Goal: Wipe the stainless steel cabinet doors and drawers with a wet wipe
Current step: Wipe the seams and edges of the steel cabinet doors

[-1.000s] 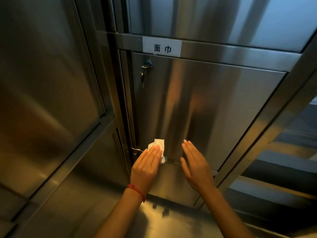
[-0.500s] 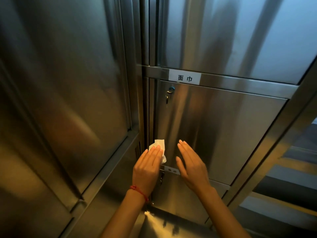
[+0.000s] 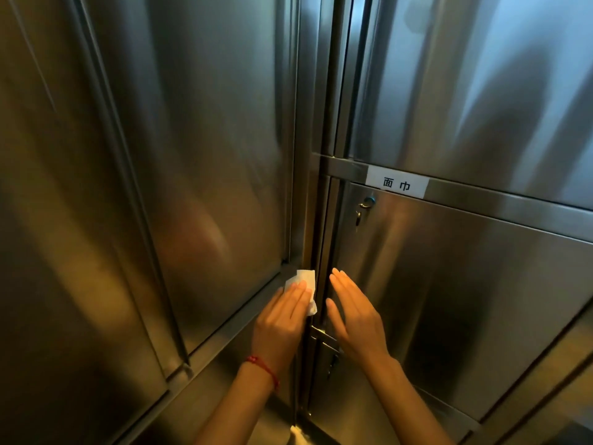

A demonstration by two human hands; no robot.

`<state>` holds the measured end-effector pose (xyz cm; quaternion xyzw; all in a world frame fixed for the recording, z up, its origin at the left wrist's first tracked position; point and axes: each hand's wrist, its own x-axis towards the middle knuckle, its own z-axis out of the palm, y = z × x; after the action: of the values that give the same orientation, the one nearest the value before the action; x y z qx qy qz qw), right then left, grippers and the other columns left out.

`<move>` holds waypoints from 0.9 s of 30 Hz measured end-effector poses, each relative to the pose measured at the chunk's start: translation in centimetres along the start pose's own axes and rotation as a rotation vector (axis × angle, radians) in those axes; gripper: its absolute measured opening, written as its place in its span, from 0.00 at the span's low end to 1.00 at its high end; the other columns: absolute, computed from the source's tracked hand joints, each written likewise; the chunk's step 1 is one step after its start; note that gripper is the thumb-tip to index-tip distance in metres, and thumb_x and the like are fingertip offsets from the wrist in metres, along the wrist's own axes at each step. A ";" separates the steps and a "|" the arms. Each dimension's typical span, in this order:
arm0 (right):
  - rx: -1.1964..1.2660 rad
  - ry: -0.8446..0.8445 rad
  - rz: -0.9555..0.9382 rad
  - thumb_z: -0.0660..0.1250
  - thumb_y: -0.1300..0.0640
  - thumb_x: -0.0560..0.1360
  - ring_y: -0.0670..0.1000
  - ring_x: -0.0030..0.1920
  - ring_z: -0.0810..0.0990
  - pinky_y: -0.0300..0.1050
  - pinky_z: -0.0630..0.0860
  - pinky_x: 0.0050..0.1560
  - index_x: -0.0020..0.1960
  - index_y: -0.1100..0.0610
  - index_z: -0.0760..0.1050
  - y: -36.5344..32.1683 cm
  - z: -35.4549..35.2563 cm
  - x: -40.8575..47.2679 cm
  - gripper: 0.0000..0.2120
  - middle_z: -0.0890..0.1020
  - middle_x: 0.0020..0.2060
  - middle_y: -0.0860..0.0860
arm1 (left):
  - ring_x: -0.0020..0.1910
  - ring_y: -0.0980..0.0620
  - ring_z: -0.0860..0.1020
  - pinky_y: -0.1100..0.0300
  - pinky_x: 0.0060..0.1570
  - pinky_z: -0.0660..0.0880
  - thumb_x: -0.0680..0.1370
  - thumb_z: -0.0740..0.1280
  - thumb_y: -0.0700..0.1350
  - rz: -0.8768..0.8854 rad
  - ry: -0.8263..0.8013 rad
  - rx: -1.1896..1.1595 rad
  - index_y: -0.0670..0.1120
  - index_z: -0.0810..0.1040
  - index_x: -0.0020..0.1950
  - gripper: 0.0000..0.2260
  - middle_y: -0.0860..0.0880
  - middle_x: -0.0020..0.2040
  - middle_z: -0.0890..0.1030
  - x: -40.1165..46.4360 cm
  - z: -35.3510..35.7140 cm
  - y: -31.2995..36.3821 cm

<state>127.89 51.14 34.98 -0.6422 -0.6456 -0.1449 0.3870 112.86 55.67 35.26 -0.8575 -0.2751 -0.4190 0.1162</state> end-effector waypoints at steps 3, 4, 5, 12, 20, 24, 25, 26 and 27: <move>0.031 -0.044 -0.073 0.63 0.55 0.75 0.47 0.66 0.68 0.45 0.67 0.63 0.67 0.61 0.71 0.9 -0.3 0.4 0.21 0.75 0.65 0.54 | 0.50 0.47 0.82 0.51 0.44 0.81 0.56 0.82 0.37 -0.035 0.019 0.066 0.38 0.83 0.51 0.25 0.42 0.51 0.83 0.0 -0.1 0.7; 0.046 -0.058 -0.096 0.62 0.55 0.76 0.48 0.66 0.69 0.45 0.68 0.63 0.67 0.60 0.72 1.2 -0.5 0.5 0.21 0.74 0.65 0.54 | 0.50 0.47 0.82 0.51 0.45 0.81 0.56 0.82 0.37 -0.050 0.026 0.086 0.38 0.83 0.51 0.25 0.42 0.51 0.83 0.0 -0.1 1.1; 0.062 -0.070 -0.121 0.62 0.54 0.76 0.49 0.66 0.70 0.46 0.68 0.63 0.66 0.60 0.72 1.4 -0.7 0.7 0.21 0.75 0.65 0.54 | 0.50 0.47 0.82 0.51 0.45 0.81 0.56 0.82 0.37 -0.064 0.030 0.106 0.38 0.83 0.51 0.25 0.42 0.51 0.83 0.0 -0.2 1.5; 0.133 -0.115 -0.317 0.65 0.56 0.74 0.52 0.64 0.75 0.48 0.71 0.62 0.64 0.62 0.74 2.2 -2.0 1.0 0.21 0.77 0.63 0.56 | 0.52 0.46 0.82 0.50 0.49 0.79 0.58 0.81 0.35 -0.189 0.062 0.298 0.38 0.82 0.53 0.24 0.41 0.52 0.83 -1.1 -1.5 4.0; 0.189 -0.142 -0.490 0.72 0.58 0.71 0.54 0.63 0.75 0.50 0.70 0.61 0.64 0.63 0.74 -0.8 -2.6 0.5 0.23 0.77 0.62 0.57 | 0.53 0.47 0.81 0.50 0.51 0.79 0.58 0.82 0.38 -0.308 0.014 0.434 0.38 0.82 0.54 0.25 0.41 0.54 0.82 -3.6 -5.6 6.3; 0.231 -0.135 -0.540 0.70 0.58 0.72 0.55 0.63 0.75 0.52 0.69 0.61 0.63 0.62 0.75 -3.3 -2.7 -0.4 0.21 0.77 0.62 0.57 | 0.53 0.47 0.81 0.50 0.50 0.79 0.60 0.80 0.37 -0.320 0.028 0.505 0.39 0.82 0.54 0.23 0.42 0.54 0.82 -5.2 -8.2 6.8; 0.235 -0.132 -0.554 0.70 0.57 0.73 0.54 0.63 0.75 0.52 0.69 0.62 0.63 0.62 0.75 -3.9 -2.7 -0.7 0.21 0.77 0.62 0.56 | 0.54 0.47 0.81 0.50 0.51 0.79 0.60 0.80 0.36 -0.323 0.040 0.517 0.39 0.82 0.54 0.23 0.42 0.54 0.82 -5.7 -8.9 6.9; 0.242 -0.131 -0.564 0.71 0.58 0.72 0.54 0.63 0.75 0.51 0.68 0.62 0.64 0.62 0.75 -4.6 -2.6 -1.0 0.21 0.77 0.62 0.56 | 0.54 0.47 0.81 0.50 0.51 0.79 0.60 0.80 0.37 -0.333 0.049 0.527 0.38 0.82 0.54 0.23 0.41 0.54 0.82 -6.2 -9.7 7.0; 0.255 -0.133 -0.570 0.72 0.58 0.72 0.54 0.63 0.75 0.51 0.68 0.62 0.64 0.62 0.75 -5.3 -2.6 -1.4 0.22 0.77 0.62 0.56 | 0.54 0.47 0.81 0.50 0.51 0.79 0.60 0.80 0.37 -0.345 0.056 0.537 0.38 0.82 0.54 0.23 0.41 0.54 0.82 -6.7 -10.5 7.1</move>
<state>123.55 47.67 37.40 -0.3899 -0.8363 -0.1232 0.3652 106.74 42.80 36.73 -0.7251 -0.5138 -0.3683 0.2731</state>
